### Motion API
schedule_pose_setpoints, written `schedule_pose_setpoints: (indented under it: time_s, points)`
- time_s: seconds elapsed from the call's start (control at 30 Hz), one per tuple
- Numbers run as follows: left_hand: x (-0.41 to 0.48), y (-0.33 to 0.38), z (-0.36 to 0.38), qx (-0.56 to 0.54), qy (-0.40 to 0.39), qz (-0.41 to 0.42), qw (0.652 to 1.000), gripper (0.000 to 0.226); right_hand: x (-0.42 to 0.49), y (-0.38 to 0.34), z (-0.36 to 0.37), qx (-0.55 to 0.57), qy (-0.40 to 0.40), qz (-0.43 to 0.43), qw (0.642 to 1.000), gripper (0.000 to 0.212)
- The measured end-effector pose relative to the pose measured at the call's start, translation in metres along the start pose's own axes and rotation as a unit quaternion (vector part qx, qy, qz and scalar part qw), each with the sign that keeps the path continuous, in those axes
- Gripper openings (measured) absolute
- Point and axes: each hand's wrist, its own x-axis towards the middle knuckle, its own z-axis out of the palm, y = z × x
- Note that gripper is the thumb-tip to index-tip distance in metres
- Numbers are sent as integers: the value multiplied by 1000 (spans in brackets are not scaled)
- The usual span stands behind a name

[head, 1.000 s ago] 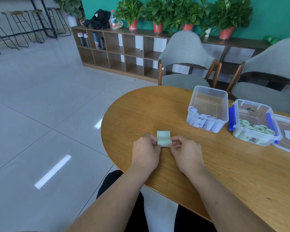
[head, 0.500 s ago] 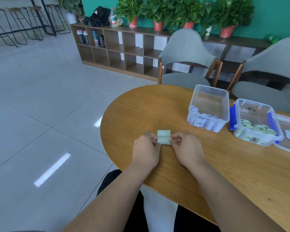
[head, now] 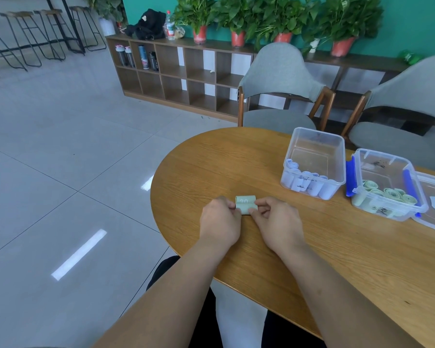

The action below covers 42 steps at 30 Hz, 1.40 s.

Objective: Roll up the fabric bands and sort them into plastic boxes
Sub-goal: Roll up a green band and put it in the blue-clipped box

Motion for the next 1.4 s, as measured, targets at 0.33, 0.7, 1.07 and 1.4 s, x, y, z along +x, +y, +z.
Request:
schedule_pose_setpoints:
  time_s: [0.33,0.7,1.07,1.4]
  points:
    - [0,-3,-4,-12,1,23,1000,12,3,5,-1,-9,-22,-2,1000,22]
    - [3,-2,-2,55,-10,114,992,21,15,0,3,-24,-5,5,1000,21]
    - [20,8,-5,204,-3,162,966,24,17,6,9,-144,9,-123,982,30]
    - [22,5,2,212,51,260,941,26,36,11,5,-159,-45,-139,976,35]
